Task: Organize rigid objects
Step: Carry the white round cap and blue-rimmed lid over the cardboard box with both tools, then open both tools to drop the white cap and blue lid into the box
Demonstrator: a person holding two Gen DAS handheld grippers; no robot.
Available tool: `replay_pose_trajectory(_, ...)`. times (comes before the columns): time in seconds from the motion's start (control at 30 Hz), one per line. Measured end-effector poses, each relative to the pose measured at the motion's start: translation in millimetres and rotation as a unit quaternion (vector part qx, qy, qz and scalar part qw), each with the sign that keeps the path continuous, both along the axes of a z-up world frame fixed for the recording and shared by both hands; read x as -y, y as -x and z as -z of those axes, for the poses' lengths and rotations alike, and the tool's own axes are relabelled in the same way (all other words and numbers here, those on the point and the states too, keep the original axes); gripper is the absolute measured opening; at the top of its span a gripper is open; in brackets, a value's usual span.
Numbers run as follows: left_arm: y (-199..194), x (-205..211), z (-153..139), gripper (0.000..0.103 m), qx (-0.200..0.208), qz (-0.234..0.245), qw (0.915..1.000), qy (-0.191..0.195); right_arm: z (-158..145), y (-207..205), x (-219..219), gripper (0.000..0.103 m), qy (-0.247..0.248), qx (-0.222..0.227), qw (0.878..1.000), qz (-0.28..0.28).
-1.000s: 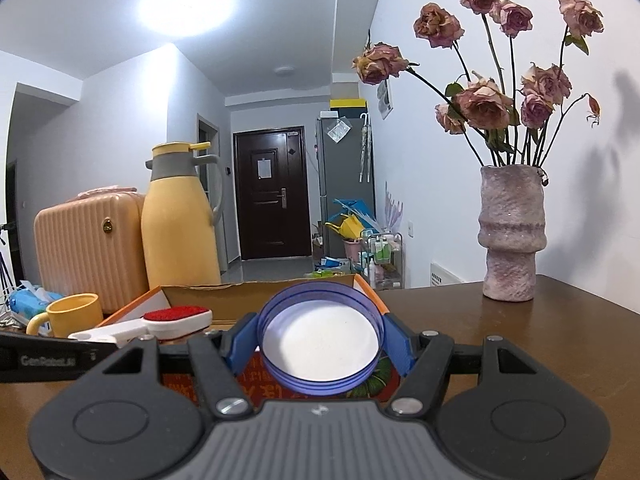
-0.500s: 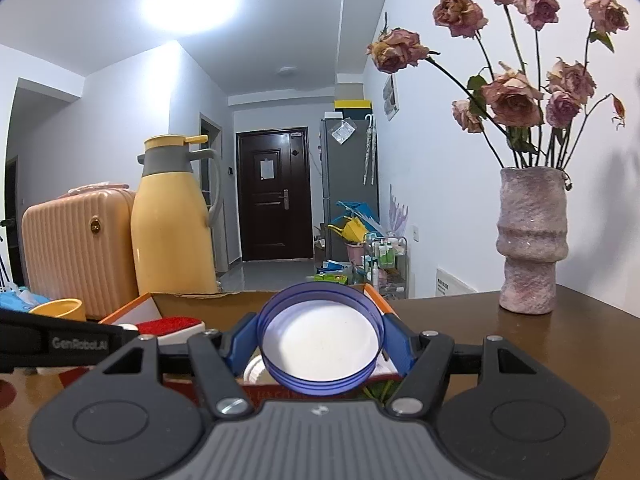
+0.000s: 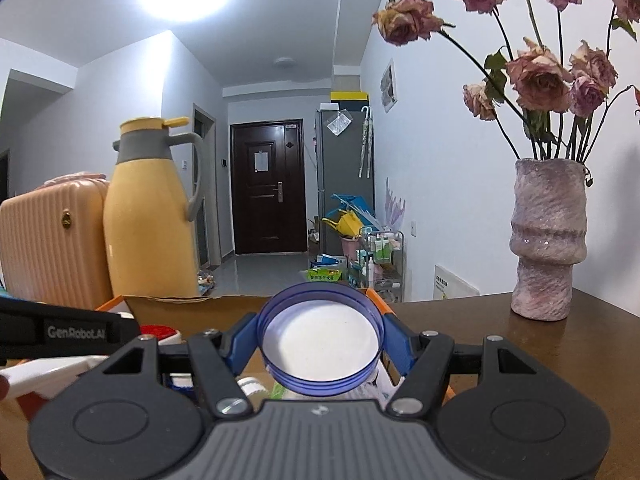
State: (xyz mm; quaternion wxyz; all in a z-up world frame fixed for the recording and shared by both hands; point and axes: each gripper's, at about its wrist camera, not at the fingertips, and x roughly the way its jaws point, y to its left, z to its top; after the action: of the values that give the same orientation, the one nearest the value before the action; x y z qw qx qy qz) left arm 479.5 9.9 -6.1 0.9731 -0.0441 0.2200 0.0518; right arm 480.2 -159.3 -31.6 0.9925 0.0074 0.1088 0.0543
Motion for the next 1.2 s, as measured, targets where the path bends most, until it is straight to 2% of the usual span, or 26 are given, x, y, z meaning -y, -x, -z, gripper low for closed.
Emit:
replay_pose_trajectory(0.63,-34.2,-12.7,2.9,0.043,-0.004,-0.013,0.9999,-0.009,2.7,-38.7,-10.6,0.066,0.019,-0.018,0.999,-0.020)
replay_pose_trajectory(0.7,-32.3,-13.8,1.8,0.060,0.000,-0.016,0.9998,-0.010,1.3,-37.6,-8.8,0.070,0.015,-0.020,0.999,-0.021)
replay_pose_trajectory(0.73,-30.9,-14.8,0.8,0.066,0.003,-0.019,0.9997,-0.011,0.3,-36.8,-8.0,0.080,0.014,-0.019,1.000,-0.019)
replay_pose_trajectory(0.77,-29.0,-15.0,-0.3,0.077,0.008,-0.022,0.9996,-0.013,-0.6,-35.7,-7.0,0.088,0.012,-0.016,1.000,-0.016)
replay_pose_trajectory(0.8,-26.3,-15.2,-1.7,0.085,0.014,-0.027,0.9994,-0.016,-1.6,-33.9,-5.5,0.089,0.010,-0.012,1.000,-0.013)
replay_pose_trajectory(0.83,-24.0,-15.4,-3.2,0.088,0.019,-0.031,0.9992,-0.018,-2.8,-32.6,-4.1,0.091,0.008,-0.010,1.000,-0.011)
replay_pose_trajectory(0.9,-19.2,-16.4,-7.0,0.103,0.031,-0.040,0.9985,-0.022,-4.2,-31.6,-1.2,0.099,0.004,-0.009,1.000,-0.005)
replay_pose_trajectory(0.93,-16.3,-17.2,-9.1,0.103,0.039,-0.046,0.9979,-0.024,-4.4,-30.6,0.0,0.103,0.002,-0.007,1.000,-0.002)
replay_pose_trajectory(1.2,13.2,-31.4,-17.5,0.103,0.063,-0.051,0.9966,-0.019,-10.1,-5.7,8.3,0.103,-0.002,0.009,1.000,0.008)
